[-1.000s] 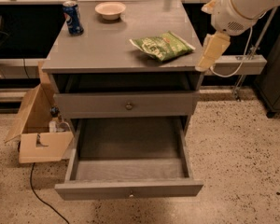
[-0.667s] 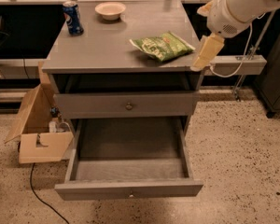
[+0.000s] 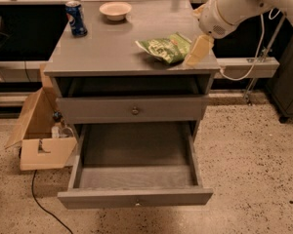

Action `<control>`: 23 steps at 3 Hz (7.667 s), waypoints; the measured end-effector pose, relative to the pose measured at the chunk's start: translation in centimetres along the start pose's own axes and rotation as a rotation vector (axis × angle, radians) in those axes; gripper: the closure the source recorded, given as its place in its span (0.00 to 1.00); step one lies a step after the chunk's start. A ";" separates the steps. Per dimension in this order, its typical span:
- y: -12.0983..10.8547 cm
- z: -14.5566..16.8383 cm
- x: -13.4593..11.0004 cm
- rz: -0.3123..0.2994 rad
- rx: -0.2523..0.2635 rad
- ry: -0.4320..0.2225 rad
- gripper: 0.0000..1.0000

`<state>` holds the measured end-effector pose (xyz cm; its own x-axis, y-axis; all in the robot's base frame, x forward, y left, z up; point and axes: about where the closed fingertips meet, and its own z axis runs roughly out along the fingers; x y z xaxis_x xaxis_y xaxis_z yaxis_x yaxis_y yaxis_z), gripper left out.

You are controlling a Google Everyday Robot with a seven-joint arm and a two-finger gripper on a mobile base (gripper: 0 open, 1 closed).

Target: Place green jalapeno chip bag into middle drawer

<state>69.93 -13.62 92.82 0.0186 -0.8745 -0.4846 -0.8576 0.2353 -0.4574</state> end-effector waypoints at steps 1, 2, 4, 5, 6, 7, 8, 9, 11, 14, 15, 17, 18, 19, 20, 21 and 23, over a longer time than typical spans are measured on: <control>-1.1 5.1 -1.2 0.055 -0.001 -0.022 0.00; -2.0 8.2 -1.5 0.099 0.017 -0.026 0.00; -3.0 12.7 -1.6 0.164 0.007 -0.034 0.03; -3.0 13.4 -1.5 0.182 0.005 -0.037 0.25; -3.0 13.4 -1.5 0.182 0.005 -0.038 0.49; -3.0 13.2 -1.4 0.189 0.001 -0.047 0.72; -3.5 10.8 -2.2 0.175 0.024 -0.113 0.95; -3.6 5.4 -3.8 0.127 0.066 -0.255 1.00; 1.4 -4.4 -6.2 0.101 0.011 -0.474 1.00; 6.8 -2.5 -6.1 0.115 -0.046 -0.477 1.00; 11.6 0.2 -6.0 0.134 -0.103 -0.488 1.00; 21.0 10.2 -1.9 0.274 -0.212 -0.407 1.00; 21.8 11.3 -1.3 0.288 -0.217 -0.392 1.00; 22.6 12.6 -0.3 0.305 -0.238 -0.369 1.00; 25.9 17.8 3.1 0.351 -0.294 -0.316 1.00; 28.7 23.1 5.7 0.398 -0.328 -0.299 1.00; 31.0 30.3 8.3 0.485 -0.328 -0.371 1.00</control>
Offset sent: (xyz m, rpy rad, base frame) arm 0.0881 0.0559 -0.0601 0.1068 0.0153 -0.1248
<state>59.10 -0.74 52.05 -0.2816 -0.4865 -0.8271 -0.9236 0.3711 0.0962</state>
